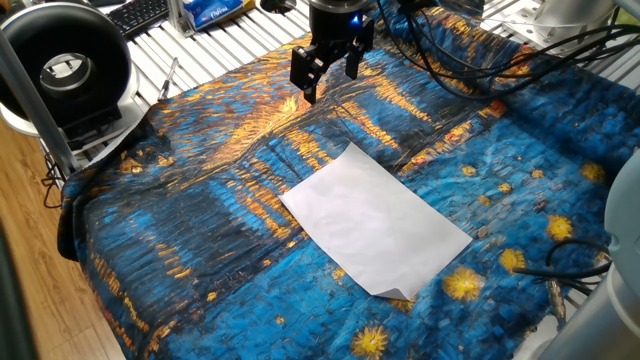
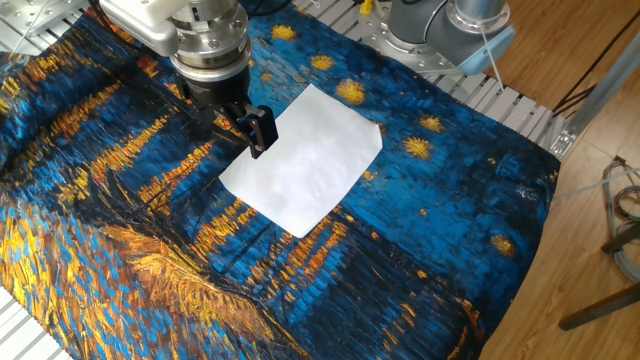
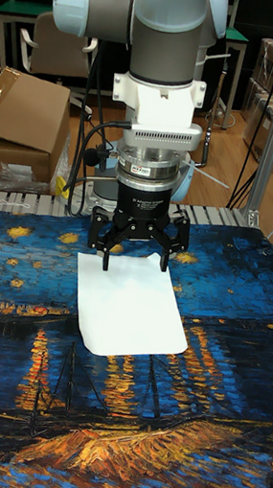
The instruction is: Flip over and spread out the paper that is laid flat on the table
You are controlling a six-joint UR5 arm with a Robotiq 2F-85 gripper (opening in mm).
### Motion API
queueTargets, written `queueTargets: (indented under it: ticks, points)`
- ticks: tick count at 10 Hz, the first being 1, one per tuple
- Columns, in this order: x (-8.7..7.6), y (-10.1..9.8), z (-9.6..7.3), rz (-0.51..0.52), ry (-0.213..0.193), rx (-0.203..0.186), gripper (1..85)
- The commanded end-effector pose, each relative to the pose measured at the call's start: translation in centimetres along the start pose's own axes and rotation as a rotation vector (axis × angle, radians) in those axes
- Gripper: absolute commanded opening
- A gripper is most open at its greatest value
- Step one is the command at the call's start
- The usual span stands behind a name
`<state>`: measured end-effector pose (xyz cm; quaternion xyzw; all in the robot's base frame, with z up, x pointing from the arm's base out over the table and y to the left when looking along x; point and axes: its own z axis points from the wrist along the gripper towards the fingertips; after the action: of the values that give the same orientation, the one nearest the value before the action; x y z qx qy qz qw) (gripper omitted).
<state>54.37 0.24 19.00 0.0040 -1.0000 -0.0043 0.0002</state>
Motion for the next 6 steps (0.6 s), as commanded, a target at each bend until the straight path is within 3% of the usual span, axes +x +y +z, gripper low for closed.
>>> queueTargets:
  ticks: [1, 2, 6]
  points:
    - [0.0, 0.2, 0.0, 0.0, 0.0, 0.0, 84.0]
    - [-1.5, -0.2, 0.3, -0.015, -0.064, 0.013, 1.0]
    - [-1.3, -0.1, 0.8, -0.003, -0.061, 0.01, 1.0]
